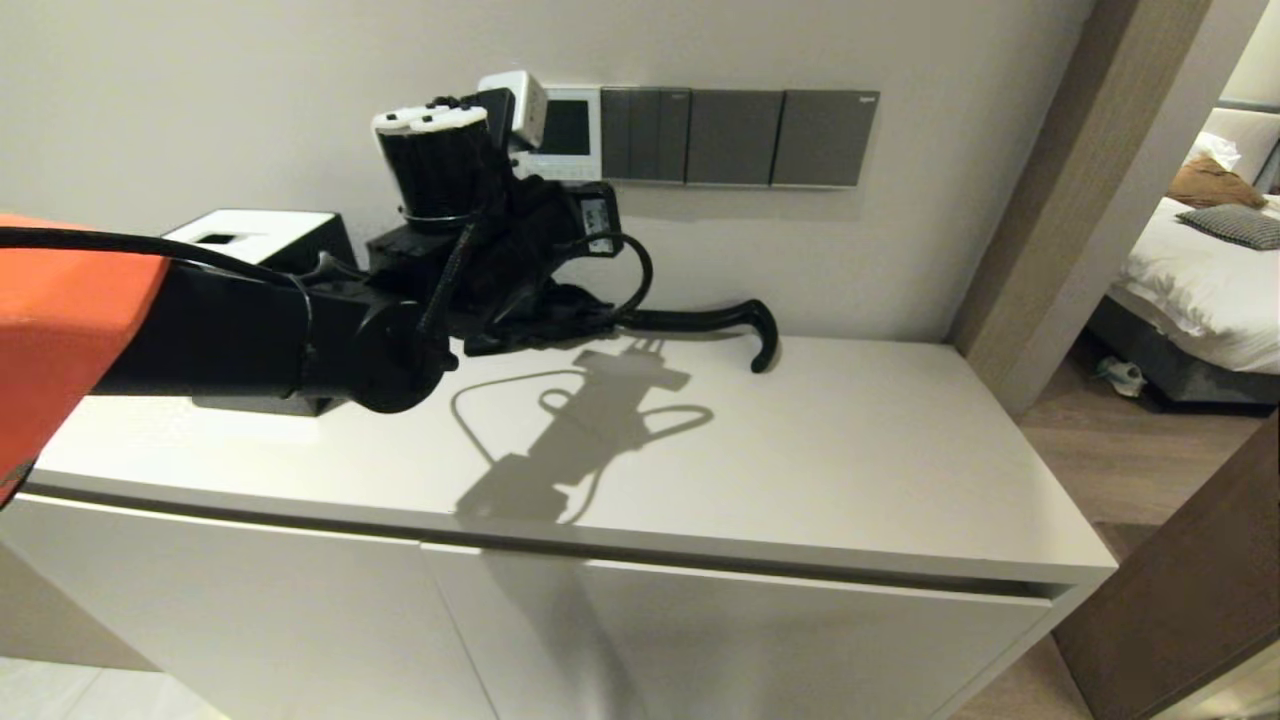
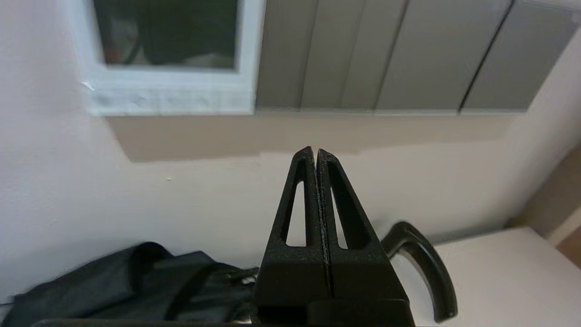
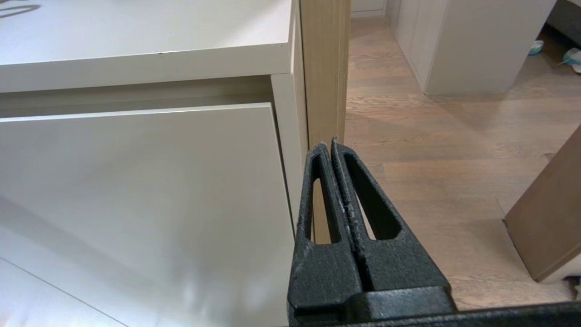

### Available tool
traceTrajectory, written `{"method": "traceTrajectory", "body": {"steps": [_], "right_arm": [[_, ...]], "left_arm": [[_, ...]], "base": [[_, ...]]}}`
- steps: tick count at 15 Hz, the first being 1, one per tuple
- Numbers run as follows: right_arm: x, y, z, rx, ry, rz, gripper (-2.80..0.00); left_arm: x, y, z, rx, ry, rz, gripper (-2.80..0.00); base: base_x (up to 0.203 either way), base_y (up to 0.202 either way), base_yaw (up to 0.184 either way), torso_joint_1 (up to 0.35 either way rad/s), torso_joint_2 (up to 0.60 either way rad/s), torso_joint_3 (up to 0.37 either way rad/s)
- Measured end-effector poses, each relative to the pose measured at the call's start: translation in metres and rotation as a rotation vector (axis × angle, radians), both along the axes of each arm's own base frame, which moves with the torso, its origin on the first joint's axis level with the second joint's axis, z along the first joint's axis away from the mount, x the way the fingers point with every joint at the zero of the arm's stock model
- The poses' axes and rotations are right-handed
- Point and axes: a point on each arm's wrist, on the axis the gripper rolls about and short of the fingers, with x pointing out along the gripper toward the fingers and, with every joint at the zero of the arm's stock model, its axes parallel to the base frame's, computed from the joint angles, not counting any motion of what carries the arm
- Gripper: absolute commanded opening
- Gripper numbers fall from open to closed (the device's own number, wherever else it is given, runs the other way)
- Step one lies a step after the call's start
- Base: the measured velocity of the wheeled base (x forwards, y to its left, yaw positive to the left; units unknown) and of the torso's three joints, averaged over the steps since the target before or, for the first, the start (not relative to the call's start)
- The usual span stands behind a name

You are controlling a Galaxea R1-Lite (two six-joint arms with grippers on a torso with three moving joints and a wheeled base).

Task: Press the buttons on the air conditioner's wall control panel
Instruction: Turn on the central air conditioner

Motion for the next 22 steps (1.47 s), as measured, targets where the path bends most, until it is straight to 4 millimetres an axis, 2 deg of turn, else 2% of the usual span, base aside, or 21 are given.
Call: {"method": "traceTrajectory", "body": {"steps": [7,13,22], "right_arm": [[0.000,0.000,0.000,0.000,0.000,0.000,-2.80],[0.000,0.000,0.000,0.000,0.000,0.000,-2.80],[0.000,0.000,0.000,0.000,0.000,0.000,-2.80]], "left_arm": [[0.017,-0.009,-0.009,-0.001,0.000,0.038,-2.80],[0.025,-0.008,-0.001,-0.013,-0.021,0.049,-2.80],[0.043,-0.006,-0.004,-0.008,-0.030,0.072,-2.80]], "base": [[0.000,0.000,0.000,0.000,0.00,0.000],[0.000,0.000,0.000,0.000,0.00,0.000],[0.000,0.000,0.000,0.000,0.00,0.000]]}}
